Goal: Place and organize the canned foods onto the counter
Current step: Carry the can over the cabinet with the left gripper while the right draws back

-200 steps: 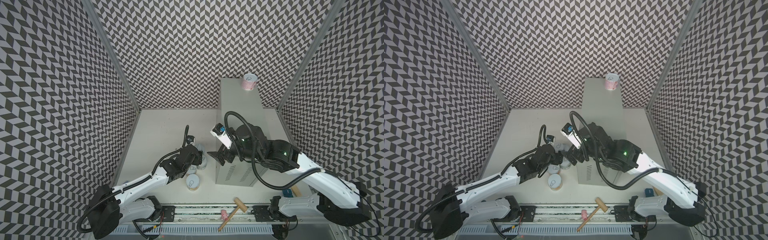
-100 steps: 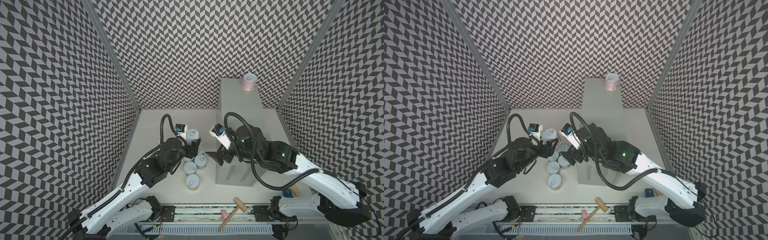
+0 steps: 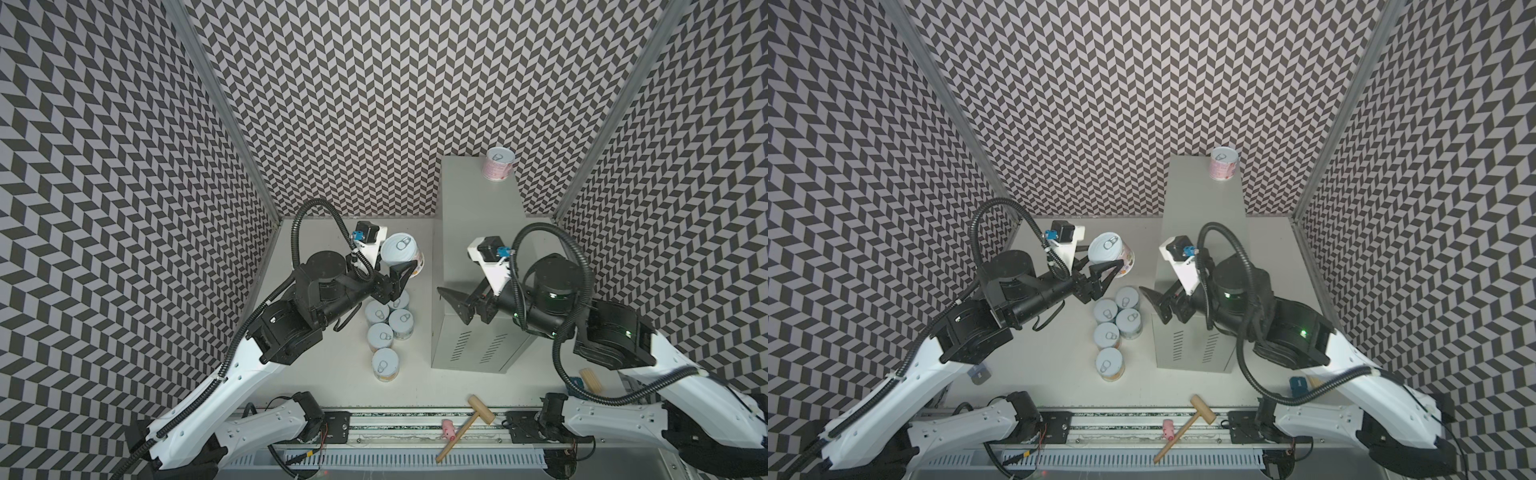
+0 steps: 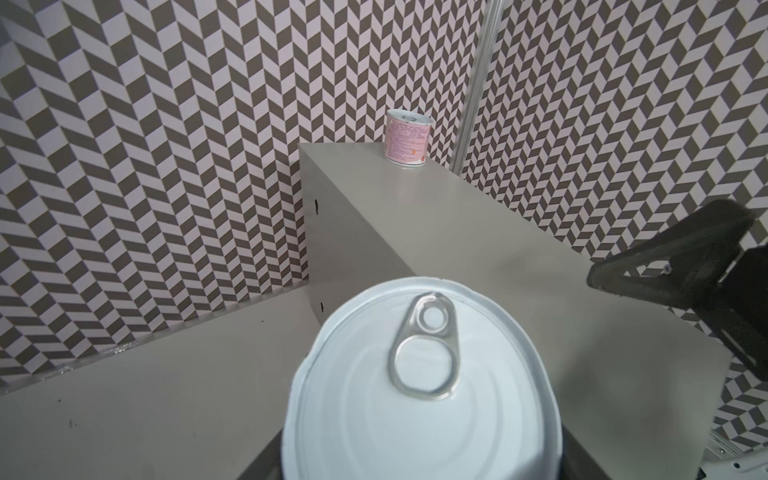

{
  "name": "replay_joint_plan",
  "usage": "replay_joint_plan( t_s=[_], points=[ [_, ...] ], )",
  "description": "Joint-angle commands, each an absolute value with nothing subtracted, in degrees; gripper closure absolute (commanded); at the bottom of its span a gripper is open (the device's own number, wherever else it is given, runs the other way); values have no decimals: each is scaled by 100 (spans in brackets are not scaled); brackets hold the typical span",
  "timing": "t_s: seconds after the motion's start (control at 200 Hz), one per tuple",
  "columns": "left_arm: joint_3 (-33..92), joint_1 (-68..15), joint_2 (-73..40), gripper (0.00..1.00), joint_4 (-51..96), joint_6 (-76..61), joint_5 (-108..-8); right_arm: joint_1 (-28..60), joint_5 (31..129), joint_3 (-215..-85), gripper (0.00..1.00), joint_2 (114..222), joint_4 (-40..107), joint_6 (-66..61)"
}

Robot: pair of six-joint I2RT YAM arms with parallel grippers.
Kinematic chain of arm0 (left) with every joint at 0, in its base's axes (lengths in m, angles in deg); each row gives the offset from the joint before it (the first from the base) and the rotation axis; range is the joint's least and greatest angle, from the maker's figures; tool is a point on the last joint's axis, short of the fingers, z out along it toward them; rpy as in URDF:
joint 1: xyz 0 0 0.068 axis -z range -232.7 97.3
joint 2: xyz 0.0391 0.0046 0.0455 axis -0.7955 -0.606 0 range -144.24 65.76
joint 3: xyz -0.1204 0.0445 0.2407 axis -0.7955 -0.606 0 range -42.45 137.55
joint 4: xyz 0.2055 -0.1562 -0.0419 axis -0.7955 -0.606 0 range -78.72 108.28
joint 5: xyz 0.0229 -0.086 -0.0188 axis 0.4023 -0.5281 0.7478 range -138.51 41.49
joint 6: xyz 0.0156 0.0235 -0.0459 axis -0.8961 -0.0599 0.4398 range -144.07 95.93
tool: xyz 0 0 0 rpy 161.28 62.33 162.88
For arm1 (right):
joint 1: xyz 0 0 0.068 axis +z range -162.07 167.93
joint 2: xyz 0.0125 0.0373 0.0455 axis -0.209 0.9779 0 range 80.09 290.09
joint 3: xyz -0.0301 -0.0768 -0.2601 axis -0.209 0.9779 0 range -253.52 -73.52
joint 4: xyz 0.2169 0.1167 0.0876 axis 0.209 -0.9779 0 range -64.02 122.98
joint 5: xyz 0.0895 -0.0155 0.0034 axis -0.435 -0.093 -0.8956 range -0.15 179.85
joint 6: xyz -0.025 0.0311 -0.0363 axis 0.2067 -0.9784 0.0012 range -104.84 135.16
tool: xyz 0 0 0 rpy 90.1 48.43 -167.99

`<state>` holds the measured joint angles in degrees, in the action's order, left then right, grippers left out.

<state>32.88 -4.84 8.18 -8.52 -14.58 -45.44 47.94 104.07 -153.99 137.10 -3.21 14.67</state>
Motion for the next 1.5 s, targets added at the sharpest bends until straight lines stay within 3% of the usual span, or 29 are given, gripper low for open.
replay_joint_plan(
  t_s=[0.0, 0.305, 0.596, 0.921, 1.397, 1.497],
  points=[
    [3895, -399, 513, 30, -626, -1846, -4877, 4816, 11486, -15127, 1, 13399, 58, 769],
    [5214, -207, -785, 30, -793, -2305, -4728, 4815, 12816, -14250, 1, 12374, -319, -246],
    [6401, 27, -2044, 29, -1423, -2617, -4770, 4816, 12704, -13804, 0, 11586, -465, 291],
    [7187, 110, -2875, 27, -1842, -2768, -4717, 4820, 12626, -13812, 1, 11489, -666, 362],
    [6961, 100, -2957, 1, -1422, -2873, -5026, 4822, 12312, -13707, 1, 11487, -530, 646],
    [6983, 45, -3041, 0, -1356, -2858, -5027, 4817, 12244, -13689, 1, 11513, -552, 620]
  ],
)
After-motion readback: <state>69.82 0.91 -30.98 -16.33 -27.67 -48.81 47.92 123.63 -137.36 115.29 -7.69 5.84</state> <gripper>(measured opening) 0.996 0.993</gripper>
